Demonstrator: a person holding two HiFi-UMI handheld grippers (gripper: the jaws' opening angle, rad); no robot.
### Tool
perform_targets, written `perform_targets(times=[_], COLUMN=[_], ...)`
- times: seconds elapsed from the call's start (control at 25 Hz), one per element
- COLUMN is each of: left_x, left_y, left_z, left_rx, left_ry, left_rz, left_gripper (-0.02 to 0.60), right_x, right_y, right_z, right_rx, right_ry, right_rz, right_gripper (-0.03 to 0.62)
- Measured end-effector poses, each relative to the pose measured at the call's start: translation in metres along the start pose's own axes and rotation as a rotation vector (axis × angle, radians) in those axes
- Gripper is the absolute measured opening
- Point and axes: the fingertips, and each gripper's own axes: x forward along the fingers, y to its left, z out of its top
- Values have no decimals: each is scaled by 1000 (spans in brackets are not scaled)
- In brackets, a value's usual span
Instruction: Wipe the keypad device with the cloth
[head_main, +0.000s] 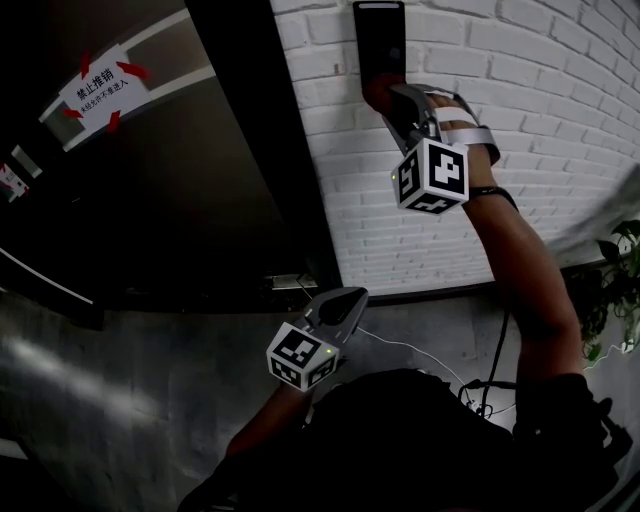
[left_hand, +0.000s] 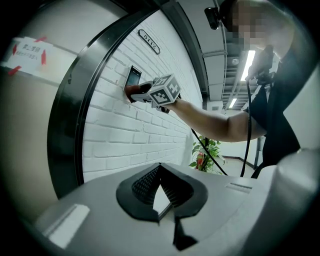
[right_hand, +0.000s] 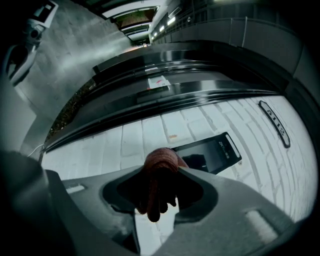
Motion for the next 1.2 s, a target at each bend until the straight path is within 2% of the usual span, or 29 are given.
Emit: perform_targets(times=[0.24, 0.6, 0.92, 1.2], left_x=[-1, -6, -10, -13], left_y=[-2, 10, 14, 19], left_z=[1, 2, 4, 4], left_rx=[-21, -9, -40, -41], left_ry=[1, -16, -17, -20], left_rz=[-10, 24, 30, 45], left_gripper=[17, 15, 17, 17], right_x=[0, 5, -6, -27], right_y=[9, 40, 31, -16], right_z=[-1, -19, -9, 21], right_rx=[7, 19, 22, 2], right_ry=[5, 69, 46, -8], right_rz=[23, 105, 84, -9], right_gripper=[144, 144, 144, 144])
